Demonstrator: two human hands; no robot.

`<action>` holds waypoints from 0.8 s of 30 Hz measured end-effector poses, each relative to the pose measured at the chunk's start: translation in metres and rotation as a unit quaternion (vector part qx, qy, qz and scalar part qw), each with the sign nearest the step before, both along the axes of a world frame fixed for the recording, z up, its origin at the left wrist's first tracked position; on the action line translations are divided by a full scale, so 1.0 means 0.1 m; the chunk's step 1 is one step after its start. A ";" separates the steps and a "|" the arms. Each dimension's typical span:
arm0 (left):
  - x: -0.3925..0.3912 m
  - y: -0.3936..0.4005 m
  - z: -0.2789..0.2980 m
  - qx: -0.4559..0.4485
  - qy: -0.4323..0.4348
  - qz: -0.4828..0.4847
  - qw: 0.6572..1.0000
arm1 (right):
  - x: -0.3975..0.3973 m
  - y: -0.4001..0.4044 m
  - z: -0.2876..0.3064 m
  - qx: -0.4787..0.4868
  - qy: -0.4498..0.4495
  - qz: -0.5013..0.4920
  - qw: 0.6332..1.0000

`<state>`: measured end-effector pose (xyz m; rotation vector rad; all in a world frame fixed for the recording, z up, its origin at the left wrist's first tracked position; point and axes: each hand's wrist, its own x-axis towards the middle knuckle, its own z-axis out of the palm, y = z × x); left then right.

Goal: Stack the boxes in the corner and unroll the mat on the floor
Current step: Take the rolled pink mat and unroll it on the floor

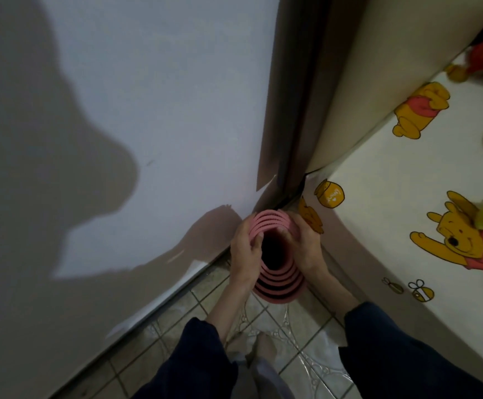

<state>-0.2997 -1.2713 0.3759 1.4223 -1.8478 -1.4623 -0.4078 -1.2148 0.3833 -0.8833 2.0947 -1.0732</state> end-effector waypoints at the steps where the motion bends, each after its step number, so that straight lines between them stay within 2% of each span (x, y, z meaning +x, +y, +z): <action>1: 0.01 -0.01 0.09 0.000 0.002 0.003 1.000 | 0.01 -0.02 0.08 -0.001 0.000 0.003 1.000; 14: 0.57 -0.13 1.43 -0.004 0.046 0.101 0.994 | 0.47 -0.33 1.41 -0.028 0.037 0.121 0.992; 24: 1.58 0.53 2.04 -0.074 0.066 0.195 0.976 | 1.39 -0.01 2.02 -0.084 0.075 0.238 0.965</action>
